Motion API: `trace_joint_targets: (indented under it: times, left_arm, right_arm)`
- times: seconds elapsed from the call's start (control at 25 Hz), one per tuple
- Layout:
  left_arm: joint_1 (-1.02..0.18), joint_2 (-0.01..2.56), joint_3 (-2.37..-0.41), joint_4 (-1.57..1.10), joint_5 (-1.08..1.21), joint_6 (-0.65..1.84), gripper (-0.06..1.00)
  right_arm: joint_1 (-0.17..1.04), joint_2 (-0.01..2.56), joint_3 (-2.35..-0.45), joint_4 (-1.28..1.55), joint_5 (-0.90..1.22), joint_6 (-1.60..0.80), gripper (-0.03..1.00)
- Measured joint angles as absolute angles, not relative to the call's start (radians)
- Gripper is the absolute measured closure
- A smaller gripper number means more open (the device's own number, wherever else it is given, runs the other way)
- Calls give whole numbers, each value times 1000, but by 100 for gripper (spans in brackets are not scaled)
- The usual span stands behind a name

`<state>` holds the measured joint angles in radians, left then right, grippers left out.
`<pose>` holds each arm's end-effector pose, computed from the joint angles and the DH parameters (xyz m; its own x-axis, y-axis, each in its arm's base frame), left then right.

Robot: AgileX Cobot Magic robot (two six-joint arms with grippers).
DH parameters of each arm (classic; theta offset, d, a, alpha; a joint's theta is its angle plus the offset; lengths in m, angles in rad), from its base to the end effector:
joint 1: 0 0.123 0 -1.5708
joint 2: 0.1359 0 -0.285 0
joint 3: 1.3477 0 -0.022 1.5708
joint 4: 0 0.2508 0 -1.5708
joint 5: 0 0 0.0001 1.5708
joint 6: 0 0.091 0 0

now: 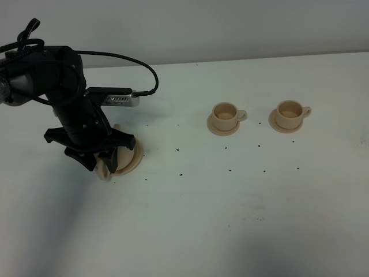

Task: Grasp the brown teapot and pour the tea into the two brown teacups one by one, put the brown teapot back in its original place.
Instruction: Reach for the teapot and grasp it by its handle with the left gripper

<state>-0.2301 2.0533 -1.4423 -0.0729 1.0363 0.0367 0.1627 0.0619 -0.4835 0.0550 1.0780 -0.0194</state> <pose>0.3827 -0.0955 0.1580 -0.9737 0.2276 -0.0118 0.2279 0.9717 -0.0627 0.0046 0.0052 0.2714 -0.5326 -0.0807 -0.8425 -0.1985 0.9796 0.0317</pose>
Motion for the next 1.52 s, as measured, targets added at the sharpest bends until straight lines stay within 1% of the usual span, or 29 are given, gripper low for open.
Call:
trace_joint_targets:
  times: [0.32,0.8,1.2,1.32,1.52]
  left_arm:
    - [-230,2053,-1442,-70,1035,37,49]
    - [-200,2055,-1442,-66,1035,37,49]
    - [-200,2057,-1442,-105,1014,39,49]
    - [-200,2057,-1442,-105,1014,39,51]
    - [-200,2057,-1442,-103,1017,39,58]
  right_arm:
    - [163,62,-484,55,1078,-19,73]
    - [163,62,-484,55,1078,-19,73]
    - [163,62,-484,55,1078,-19,73]
    - [163,62,-484,55,1078,-19,73]
    - [163,62,-484,55,1078,-19,73]
